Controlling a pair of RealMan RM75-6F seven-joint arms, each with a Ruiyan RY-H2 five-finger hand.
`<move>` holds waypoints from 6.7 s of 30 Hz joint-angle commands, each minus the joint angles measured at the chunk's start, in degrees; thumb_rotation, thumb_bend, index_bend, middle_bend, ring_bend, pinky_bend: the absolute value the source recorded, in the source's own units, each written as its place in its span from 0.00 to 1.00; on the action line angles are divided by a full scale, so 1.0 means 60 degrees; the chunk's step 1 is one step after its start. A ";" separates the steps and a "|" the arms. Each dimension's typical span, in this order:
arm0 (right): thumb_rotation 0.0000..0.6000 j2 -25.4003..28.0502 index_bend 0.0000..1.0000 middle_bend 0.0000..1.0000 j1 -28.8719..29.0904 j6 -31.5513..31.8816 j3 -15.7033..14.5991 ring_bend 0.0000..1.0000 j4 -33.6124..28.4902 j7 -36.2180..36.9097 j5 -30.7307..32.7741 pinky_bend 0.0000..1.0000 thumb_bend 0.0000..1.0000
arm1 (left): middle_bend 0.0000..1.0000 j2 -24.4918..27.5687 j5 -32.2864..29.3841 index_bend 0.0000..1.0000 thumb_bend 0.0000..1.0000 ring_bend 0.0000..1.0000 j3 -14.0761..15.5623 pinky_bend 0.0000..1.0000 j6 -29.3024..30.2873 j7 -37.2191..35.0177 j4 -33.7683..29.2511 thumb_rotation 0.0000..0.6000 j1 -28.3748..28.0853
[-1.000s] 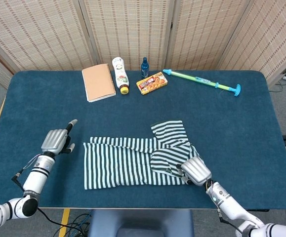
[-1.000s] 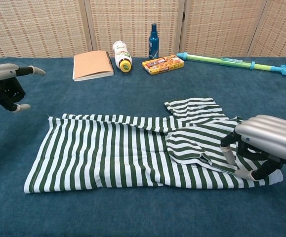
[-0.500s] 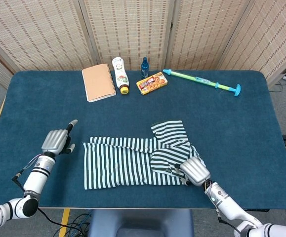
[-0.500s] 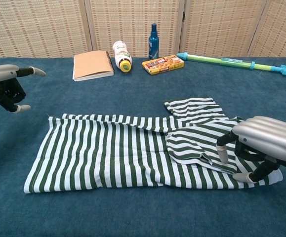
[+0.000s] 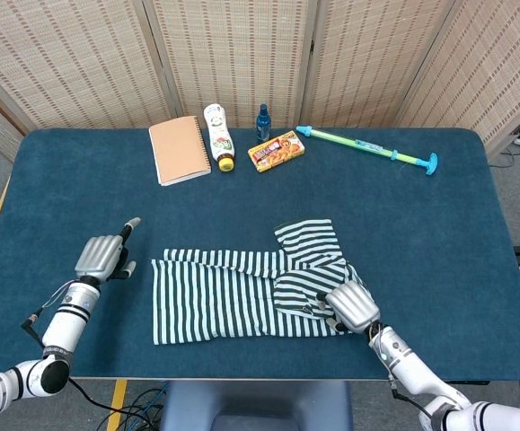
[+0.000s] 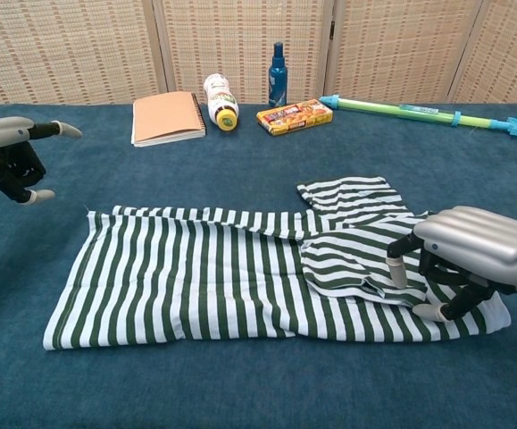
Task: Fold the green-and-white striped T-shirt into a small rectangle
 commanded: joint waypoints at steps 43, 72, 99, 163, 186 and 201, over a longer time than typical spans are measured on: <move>1.00 -0.1263 0.48 0.97 0.1884 -0.0552 0.2805 1.00 0.2278 -0.0114 0.2446 1.00 0.45 | 0.87 0.0971 0.2464 0.00 0.41 0.87 0.0702 1.00 0.1888 -0.0826 -0.1669 1.00 0.1451; 1.00 -0.2761 0.47 0.97 0.3448 -0.1868 0.3169 1.00 0.5426 -0.0636 0.3516 1.00 0.43 | 0.87 0.1100 0.2729 0.00 0.41 0.87 0.0781 1.00 0.1765 -0.1194 -0.1646 1.00 0.1906; 1.00 -0.2863 0.27 0.95 0.4617 -0.3874 0.3269 1.00 0.5803 -0.3047 0.5769 1.00 0.30 | 0.87 0.1059 0.2631 0.00 0.41 0.87 0.0726 1.00 0.1602 -0.1255 -0.1529 1.00 0.2066; 1.00 -0.3389 0.33 0.96 0.4871 -0.4442 0.2819 1.00 0.7342 -0.2440 0.5915 1.00 0.39 | 0.87 0.0994 0.2505 0.00 0.41 0.87 0.0674 1.00 0.1447 -0.1212 -0.1458 1.00 0.2198; 1.00 -0.3087 0.48 0.96 0.4503 -0.3818 0.2772 1.00 0.6636 -0.2167 0.5442 1.00 0.44 | 0.87 0.0965 0.2574 0.00 0.41 0.87 0.0680 1.00 0.1444 -0.1213 -0.1499 1.00 0.2206; 1.00 -0.1279 0.52 0.97 0.3072 -0.1616 0.2227 1.00 0.3174 -0.0837 0.3799 1.00 0.49 | 0.87 0.1064 0.2729 0.00 0.41 0.87 0.0671 1.00 0.1526 -0.1245 -0.1663 1.00 0.2225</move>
